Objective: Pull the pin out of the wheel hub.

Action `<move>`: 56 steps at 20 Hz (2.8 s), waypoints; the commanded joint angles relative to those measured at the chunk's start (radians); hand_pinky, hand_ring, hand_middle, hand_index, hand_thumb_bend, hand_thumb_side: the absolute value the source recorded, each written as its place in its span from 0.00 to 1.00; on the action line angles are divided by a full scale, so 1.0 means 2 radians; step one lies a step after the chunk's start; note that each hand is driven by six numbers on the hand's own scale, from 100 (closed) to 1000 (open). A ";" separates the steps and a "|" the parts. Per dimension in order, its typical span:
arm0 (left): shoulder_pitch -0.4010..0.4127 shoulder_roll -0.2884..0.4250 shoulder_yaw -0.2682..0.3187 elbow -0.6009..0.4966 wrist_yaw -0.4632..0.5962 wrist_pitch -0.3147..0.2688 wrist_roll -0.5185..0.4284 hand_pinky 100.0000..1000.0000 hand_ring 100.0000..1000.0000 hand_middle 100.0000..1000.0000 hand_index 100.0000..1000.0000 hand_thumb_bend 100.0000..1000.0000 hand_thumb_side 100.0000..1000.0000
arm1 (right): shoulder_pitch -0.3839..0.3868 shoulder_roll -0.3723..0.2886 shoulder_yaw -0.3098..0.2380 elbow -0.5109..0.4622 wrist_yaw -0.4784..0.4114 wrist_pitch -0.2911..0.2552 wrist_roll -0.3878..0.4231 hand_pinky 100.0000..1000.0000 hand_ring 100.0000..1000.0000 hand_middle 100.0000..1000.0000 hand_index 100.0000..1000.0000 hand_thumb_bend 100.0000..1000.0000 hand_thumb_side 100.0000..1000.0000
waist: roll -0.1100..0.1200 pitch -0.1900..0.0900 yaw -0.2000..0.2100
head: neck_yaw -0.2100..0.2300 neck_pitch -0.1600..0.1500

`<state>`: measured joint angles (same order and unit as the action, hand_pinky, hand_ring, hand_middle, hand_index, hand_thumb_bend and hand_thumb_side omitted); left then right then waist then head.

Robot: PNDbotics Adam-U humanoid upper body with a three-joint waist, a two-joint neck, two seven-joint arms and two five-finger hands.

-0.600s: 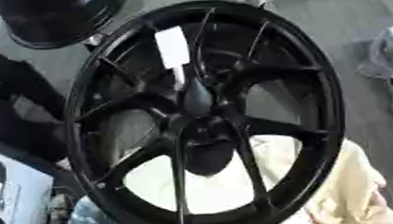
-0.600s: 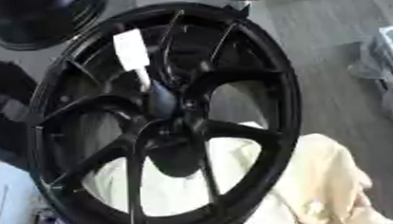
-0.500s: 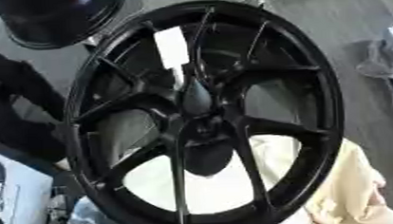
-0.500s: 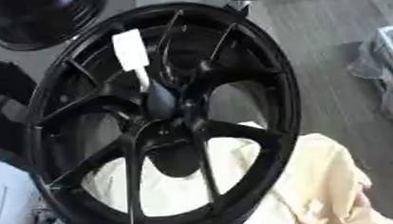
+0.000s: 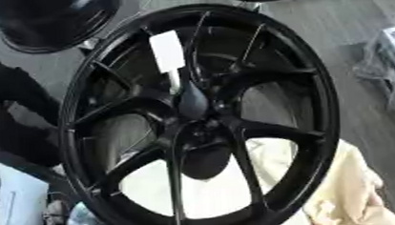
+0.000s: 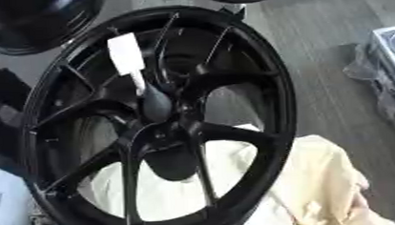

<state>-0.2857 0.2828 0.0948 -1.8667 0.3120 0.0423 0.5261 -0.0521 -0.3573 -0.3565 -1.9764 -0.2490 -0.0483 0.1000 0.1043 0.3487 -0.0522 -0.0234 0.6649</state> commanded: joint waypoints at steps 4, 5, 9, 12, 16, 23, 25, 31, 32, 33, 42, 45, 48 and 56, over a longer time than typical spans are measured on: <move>-0.037 0.055 0.000 -0.017 -0.011 0.010 -0.003 0.58 0.64 0.63 0.68 0.00 0.72 | 0.007 -0.015 -0.005 -0.012 0.007 -0.001 -0.005 1.00 0.92 0.85 0.85 0.00 0.49 | 0.001 -0.013 0.004 | -0.010 0.004; -0.051 0.076 -0.004 -0.021 -0.012 0.015 -0.007 0.59 0.65 0.63 0.69 0.00 0.70 | 0.009 -0.016 -0.006 -0.012 0.007 -0.001 -0.006 1.00 0.92 0.85 0.85 0.00 0.49 | 0.002 -0.015 0.005 | -0.013 0.005; -0.112 0.171 -0.027 -0.026 0.013 0.061 -0.030 0.60 0.66 0.65 0.70 0.00 0.69 | 0.015 -0.019 -0.007 -0.012 0.007 0.002 -0.011 1.00 0.92 0.85 0.85 0.00 0.49 | 0.005 -0.022 0.007 | -0.015 0.009; -0.159 0.239 -0.050 -0.023 0.049 0.097 -0.057 0.61 0.67 0.66 0.70 0.00 0.69 | 0.019 -0.021 -0.008 -0.012 0.010 0.004 -0.013 1.00 0.91 0.85 0.85 0.00 0.49 | 0.007 -0.023 0.008 | -0.017 0.009; -0.233 0.315 -0.101 -0.017 0.078 0.160 -0.116 0.61 0.68 0.67 0.70 0.00 0.66 | 0.022 -0.020 -0.006 -0.012 0.016 0.005 -0.013 1.00 0.91 0.84 0.85 0.00 0.49 | 0.010 -0.024 0.006 | -0.018 0.009; -0.362 0.341 -0.183 -0.004 0.030 0.242 -0.250 0.65 0.70 0.68 0.74 0.00 0.63 | 0.025 -0.019 -0.006 -0.012 0.022 0.005 -0.016 1.00 0.91 0.84 0.85 0.00 0.49 | 0.012 -0.025 0.005 | -0.030 0.010; -0.394 0.331 -0.204 0.010 0.004 0.254 -0.298 0.67 0.71 0.70 0.76 0.00 0.67 | 0.026 -0.019 -0.006 -0.012 0.023 0.005 -0.017 1.00 0.91 0.84 0.85 0.00 0.49 | 0.012 -0.025 0.006 | -0.033 0.009; -0.473 0.284 -0.255 0.070 -0.099 0.268 -0.459 0.71 0.75 0.73 0.80 0.00 0.69 | 0.031 -0.017 -0.005 -0.012 0.028 0.007 -0.017 1.00 0.91 0.84 0.85 0.00 0.49 | 0.010 -0.028 0.012 | -0.033 0.012; -0.485 0.274 -0.263 0.080 -0.115 0.268 -0.482 0.72 0.75 0.74 0.81 0.00 0.70 | 0.032 -0.016 -0.005 -0.012 0.029 0.007 -0.018 1.00 0.91 0.84 0.85 0.00 0.49 | 0.009 -0.029 0.013 | -0.034 0.013; -0.495 0.266 -0.268 0.089 -0.129 0.267 -0.504 0.73 0.76 0.74 0.81 0.00 0.70 | 0.033 -0.016 -0.005 -0.012 0.029 0.007 -0.018 1.00 0.91 0.84 0.85 0.00 0.49 | 0.008 -0.029 0.014 | -0.035 0.013; -0.548 0.217 -0.311 0.091 -0.185 0.265 -0.623 0.76 0.76 0.76 0.84 0.08 0.72 | 0.040 -0.014 -0.003 -0.012 0.035 0.005 -0.019 1.00 0.91 0.84 0.85 0.00 0.49 | 0.006 -0.032 0.019 | -0.040 0.015; -0.545 0.223 -0.327 0.057 -0.191 0.282 -0.638 0.76 0.77 0.76 0.85 0.13 0.72 | 0.039 -0.015 -0.003 -0.012 0.036 0.007 -0.019 1.00 0.91 0.84 0.85 0.00 0.49 | 0.008 -0.032 0.019 | -0.041 0.013; -0.540 0.234 -0.336 0.013 -0.196 0.303 -0.648 0.78 0.77 0.76 0.85 0.21 0.67 | 0.039 -0.015 -0.002 -0.012 0.037 0.008 -0.018 1.00 0.91 0.84 0.85 0.00 0.49 | 0.009 -0.031 0.018 | -0.044 0.012; -0.530 0.239 -0.349 0.004 -0.242 0.318 -0.694 0.81 0.78 0.75 0.83 0.44 0.50 | 0.038 -0.016 -0.001 -0.012 0.039 0.012 -0.018 1.00 0.91 0.83 0.84 0.00 0.49 | 0.009 -0.030 0.017 | -0.040 0.013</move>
<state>-1.3348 0.7312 -0.6089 -1.8631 -0.1479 0.5336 -0.7006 0.0270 -0.3680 -0.3560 -1.9764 -0.1780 -0.0274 0.0635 0.1293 0.3158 -0.0179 -0.1067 0.6926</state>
